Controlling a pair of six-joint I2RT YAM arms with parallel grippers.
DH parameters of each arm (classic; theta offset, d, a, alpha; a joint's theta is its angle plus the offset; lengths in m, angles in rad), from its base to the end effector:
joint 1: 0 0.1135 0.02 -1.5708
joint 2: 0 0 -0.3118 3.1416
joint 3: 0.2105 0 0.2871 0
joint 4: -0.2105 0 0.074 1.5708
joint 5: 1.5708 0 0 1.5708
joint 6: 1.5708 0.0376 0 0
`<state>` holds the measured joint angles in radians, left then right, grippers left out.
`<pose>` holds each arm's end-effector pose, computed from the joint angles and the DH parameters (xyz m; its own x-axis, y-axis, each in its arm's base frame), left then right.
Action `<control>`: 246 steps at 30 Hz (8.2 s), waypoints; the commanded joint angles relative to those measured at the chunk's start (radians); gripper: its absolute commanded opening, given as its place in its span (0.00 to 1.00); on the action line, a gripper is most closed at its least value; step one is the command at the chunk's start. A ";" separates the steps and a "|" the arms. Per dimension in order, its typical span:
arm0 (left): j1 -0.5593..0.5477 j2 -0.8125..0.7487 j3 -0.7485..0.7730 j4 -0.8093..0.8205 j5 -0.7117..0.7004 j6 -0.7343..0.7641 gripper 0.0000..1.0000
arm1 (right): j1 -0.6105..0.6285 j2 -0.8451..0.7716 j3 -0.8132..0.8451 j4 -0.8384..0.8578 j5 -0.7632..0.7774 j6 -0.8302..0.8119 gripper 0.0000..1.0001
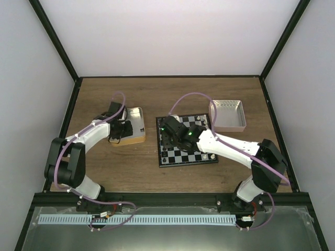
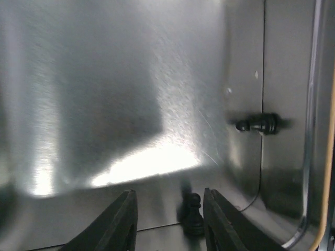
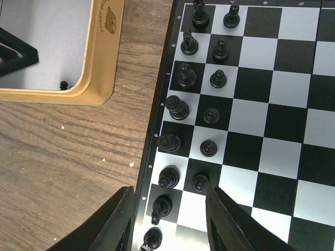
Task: Set up the chess pieces on the board
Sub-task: Adjust the storage box at the center of the board, then pick up the chess piece from the storage box, then place the chess piece on the chessboard.
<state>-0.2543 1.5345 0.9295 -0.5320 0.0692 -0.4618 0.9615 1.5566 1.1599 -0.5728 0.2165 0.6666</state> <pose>0.3096 -0.0832 0.2136 -0.9106 -0.2226 -0.3483 -0.1414 0.9595 -0.2435 0.2128 0.2909 0.2808 -0.8231 -0.1242 -0.5541 -0.2830 0.9357 0.2106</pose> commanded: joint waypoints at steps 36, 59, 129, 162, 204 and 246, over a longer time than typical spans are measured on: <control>-0.005 0.239 0.137 0.292 0.044 -0.119 0.25 | -0.011 -0.048 -0.014 0.032 0.015 0.036 0.37; 0.004 0.302 0.466 -0.104 -0.036 0.874 0.57 | -0.011 -0.084 -0.009 0.022 -0.027 0.039 0.37; 0.139 0.146 0.347 -0.205 -0.196 0.290 0.34 | -0.011 -0.193 -0.108 0.097 -0.028 0.043 0.37; -0.085 0.428 0.356 0.105 -0.063 0.296 0.31 | -0.048 -0.210 -0.192 0.183 -0.010 0.102 0.38; -0.343 -0.279 0.034 0.369 0.292 0.610 0.04 | -0.267 -0.382 -0.159 0.367 -0.507 0.028 0.60; -0.432 -0.602 -0.194 0.702 0.309 0.526 0.63 | -0.273 -0.463 -0.236 0.664 -0.661 0.177 0.03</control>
<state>-0.6846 0.9844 0.7773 -0.0208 0.3679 0.3222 0.6964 1.1721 0.9279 -0.0425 -0.4900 0.8158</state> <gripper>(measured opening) 0.616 0.128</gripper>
